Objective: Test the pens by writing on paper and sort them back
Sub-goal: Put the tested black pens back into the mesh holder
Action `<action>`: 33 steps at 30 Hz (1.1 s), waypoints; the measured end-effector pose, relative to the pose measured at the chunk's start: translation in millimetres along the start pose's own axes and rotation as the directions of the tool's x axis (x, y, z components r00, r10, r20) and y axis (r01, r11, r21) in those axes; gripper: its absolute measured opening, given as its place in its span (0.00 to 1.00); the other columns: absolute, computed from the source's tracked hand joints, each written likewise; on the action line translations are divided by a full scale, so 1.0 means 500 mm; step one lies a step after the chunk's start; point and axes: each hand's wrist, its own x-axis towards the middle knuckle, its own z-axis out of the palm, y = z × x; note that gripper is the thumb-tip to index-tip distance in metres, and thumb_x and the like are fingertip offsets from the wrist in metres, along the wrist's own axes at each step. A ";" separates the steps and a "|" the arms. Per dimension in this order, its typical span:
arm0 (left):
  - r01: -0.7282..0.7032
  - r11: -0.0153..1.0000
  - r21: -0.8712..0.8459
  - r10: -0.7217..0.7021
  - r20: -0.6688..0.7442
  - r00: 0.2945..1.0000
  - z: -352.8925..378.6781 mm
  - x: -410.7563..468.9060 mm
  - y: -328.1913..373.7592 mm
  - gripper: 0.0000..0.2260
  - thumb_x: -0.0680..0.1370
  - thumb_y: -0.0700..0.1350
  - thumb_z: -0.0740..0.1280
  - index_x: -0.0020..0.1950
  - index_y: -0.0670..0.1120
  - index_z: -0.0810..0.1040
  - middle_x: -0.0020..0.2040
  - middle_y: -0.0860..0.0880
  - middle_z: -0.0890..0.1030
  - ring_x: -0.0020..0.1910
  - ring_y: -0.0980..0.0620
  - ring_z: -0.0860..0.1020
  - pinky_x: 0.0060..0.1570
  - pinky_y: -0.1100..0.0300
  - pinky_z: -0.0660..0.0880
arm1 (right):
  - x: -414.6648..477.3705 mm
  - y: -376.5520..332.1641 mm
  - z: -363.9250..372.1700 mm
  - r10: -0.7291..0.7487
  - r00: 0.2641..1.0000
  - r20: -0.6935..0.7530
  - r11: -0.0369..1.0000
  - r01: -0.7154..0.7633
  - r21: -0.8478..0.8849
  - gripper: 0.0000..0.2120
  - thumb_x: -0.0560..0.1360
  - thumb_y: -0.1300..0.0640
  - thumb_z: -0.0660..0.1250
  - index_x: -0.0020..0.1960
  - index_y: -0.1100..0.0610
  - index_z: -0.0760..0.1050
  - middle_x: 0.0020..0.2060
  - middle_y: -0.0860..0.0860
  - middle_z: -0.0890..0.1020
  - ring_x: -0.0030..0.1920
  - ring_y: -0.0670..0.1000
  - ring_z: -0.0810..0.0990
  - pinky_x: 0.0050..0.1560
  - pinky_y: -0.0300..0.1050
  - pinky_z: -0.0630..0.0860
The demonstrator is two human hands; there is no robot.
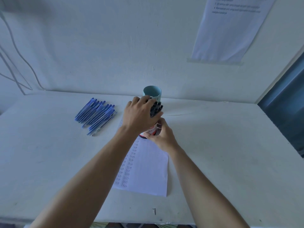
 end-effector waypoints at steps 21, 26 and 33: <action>0.430 0.801 -0.418 -0.339 0.275 0.900 0.042 -0.098 -0.110 0.24 0.76 0.30 0.57 0.70 0.45 0.75 0.72 0.45 0.74 0.74 0.47 0.66 0.75 0.49 0.60 | 0.023 -0.022 0.025 -0.040 0.996 -0.080 0.999 0.039 -0.013 0.37 0.61 0.50 0.84 0.64 0.47 0.70 0.56 0.41 0.82 0.55 0.41 0.81 0.53 0.42 0.78; 0.192 0.981 -0.035 -0.147 0.514 0.845 0.094 -0.157 -0.127 0.25 0.84 0.57 0.47 0.80 0.51 0.58 0.81 0.51 0.58 0.81 0.49 0.51 0.78 0.48 0.46 | 0.022 -0.011 0.017 -0.046 0.984 -0.172 0.998 0.040 -0.040 0.33 0.61 0.48 0.83 0.61 0.47 0.71 0.54 0.40 0.82 0.54 0.40 0.81 0.52 0.38 0.78; 0.215 0.976 0.030 -0.201 0.493 0.847 0.092 -0.158 -0.099 0.28 0.84 0.59 0.50 0.81 0.49 0.56 0.81 0.50 0.56 0.80 0.48 0.50 0.79 0.49 0.46 | 0.021 -0.011 -0.056 -0.048 0.918 -0.394 0.998 0.055 0.006 0.27 0.65 0.57 0.82 0.58 0.51 0.71 0.47 0.36 0.79 0.44 0.27 0.77 0.41 0.22 0.70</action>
